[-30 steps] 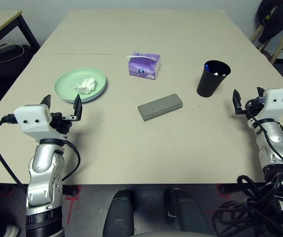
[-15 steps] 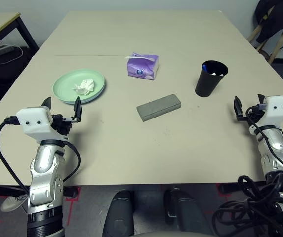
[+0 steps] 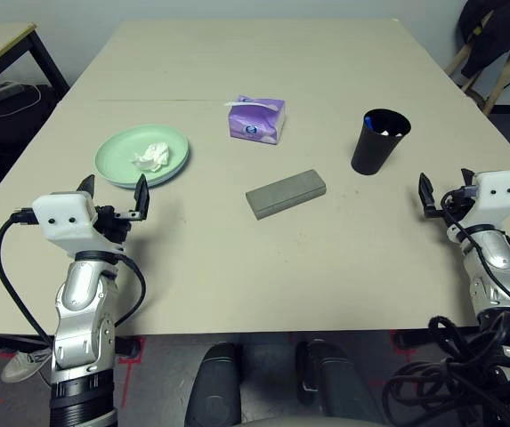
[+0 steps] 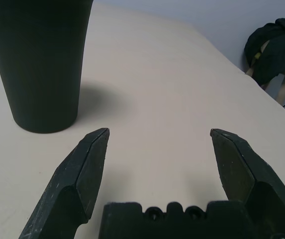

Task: Organize and tidy the items on the table.

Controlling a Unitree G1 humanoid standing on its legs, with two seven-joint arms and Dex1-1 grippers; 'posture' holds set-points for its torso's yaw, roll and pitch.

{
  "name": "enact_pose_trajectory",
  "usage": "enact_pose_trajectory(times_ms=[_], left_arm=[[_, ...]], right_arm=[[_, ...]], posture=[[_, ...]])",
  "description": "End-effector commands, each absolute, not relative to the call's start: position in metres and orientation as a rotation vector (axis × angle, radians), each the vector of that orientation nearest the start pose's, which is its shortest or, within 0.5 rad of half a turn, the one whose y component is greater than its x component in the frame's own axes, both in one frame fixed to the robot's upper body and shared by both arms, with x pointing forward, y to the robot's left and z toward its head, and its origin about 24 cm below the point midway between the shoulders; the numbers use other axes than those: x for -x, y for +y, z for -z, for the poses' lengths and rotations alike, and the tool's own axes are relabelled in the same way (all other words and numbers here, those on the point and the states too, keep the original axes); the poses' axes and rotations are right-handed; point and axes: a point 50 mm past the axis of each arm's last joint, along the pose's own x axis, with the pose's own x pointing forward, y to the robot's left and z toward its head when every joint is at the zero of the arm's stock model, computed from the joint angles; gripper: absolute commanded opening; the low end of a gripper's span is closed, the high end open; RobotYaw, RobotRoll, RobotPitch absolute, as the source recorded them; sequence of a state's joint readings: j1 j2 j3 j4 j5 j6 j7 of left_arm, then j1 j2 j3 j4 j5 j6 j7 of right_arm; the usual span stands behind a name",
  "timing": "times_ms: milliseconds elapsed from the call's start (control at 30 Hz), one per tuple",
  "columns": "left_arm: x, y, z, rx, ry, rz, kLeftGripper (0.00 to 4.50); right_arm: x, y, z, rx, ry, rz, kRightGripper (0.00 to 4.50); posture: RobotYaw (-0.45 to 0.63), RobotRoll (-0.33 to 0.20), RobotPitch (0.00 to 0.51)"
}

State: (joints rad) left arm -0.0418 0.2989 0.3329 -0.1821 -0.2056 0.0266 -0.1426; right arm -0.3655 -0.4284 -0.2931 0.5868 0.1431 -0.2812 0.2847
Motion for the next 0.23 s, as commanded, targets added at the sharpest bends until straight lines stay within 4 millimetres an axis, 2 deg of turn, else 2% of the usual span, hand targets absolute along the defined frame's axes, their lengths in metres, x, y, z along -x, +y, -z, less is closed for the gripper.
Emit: enact_pose_trajectory(times_ms=[33, 233], left_arm=[[-0.249, 0.2569, -0.1219, -0.128, -0.255, -0.104, 4.5], [-0.2512, 0.2548, -0.1215, -0.12, -0.249, -0.094, 4.5]], right_arm=[[-0.3016, -0.294, -0.0802, 0.204, -0.113, 0.054, 4.46], [-0.3007, -0.2947, -0.0803, 0.209, -0.115, 0.054, 4.46]], posture=[[0.1, 0.0, 0.135], [0.09, 0.0, 0.134]])
